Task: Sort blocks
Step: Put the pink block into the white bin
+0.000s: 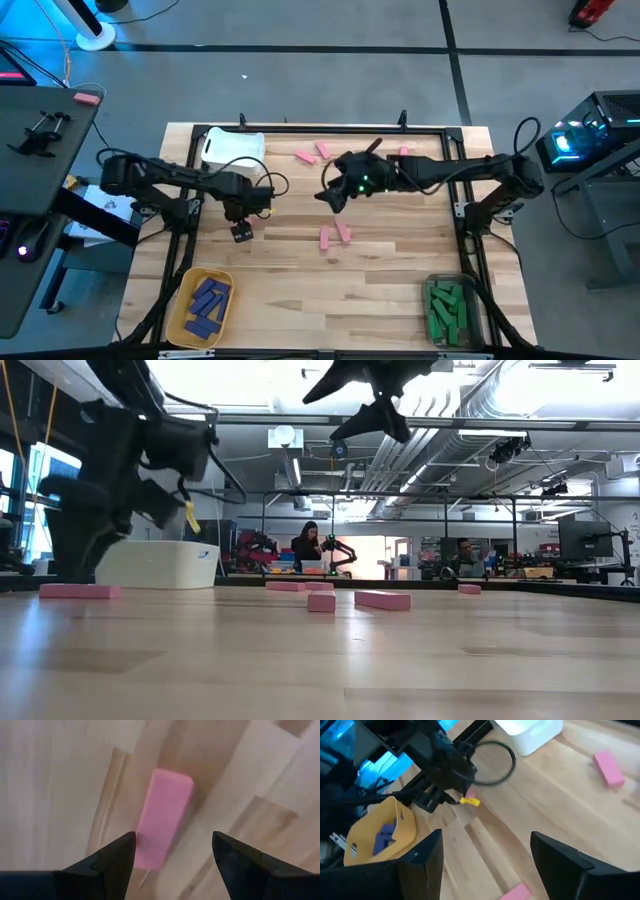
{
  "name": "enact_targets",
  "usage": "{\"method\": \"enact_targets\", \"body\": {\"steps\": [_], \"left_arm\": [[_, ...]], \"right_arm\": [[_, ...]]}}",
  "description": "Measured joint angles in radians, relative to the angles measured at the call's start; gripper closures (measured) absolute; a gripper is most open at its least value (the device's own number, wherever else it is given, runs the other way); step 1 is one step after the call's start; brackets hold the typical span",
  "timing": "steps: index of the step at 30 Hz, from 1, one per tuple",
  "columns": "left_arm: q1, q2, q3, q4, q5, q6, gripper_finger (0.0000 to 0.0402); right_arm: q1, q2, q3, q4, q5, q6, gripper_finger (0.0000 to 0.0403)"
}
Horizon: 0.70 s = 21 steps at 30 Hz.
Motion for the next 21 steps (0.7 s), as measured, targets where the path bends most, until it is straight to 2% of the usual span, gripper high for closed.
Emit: {"method": "enact_targets", "body": {"steps": [4, 8, 11, 15, 16, 19, 21], "left_arm": [[0.000, 0.091, 0.005, 0.060, -0.046, -0.050, 0.0154], [-0.001, 0.150, 0.020, 0.053, -0.046, -0.080, 0.0162], [-0.013, 0.172, 0.055, 0.033, -0.021, -0.117, 0.0212], [-0.043, 0.163, 0.115, 0.051, -0.001, -0.195, 0.0345], [-0.050, 0.153, 0.140, 0.082, 0.005, -0.213, 0.0361], [-0.072, 0.139, 0.208, 0.072, -0.008, -0.245, 0.0361], [-0.081, 0.134, 0.267, 0.052, -0.076, -0.255, 0.0359]], "right_arm": [[-0.035, 0.000, 0.000, 0.015, -0.053, -0.106, 0.0171], [-0.040, 0.000, 0.000, 0.016, -0.123, -0.195, 0.0171], [-0.039, 0.000, 0.000, 0.015, -0.130, -0.239, 0.0171], [-0.039, 0.000, 0.000, 0.016, -0.130, -0.272, 0.0171], [-0.039, 0.000, 0.000, 0.017, -0.130, -0.283, 0.0171], [-0.045, 0.000, 0.000, 0.026, -0.130, -0.318, 0.0171], [-0.052, 0.000, 0.000, 0.035, -0.131, -0.326, 0.0171]]}}
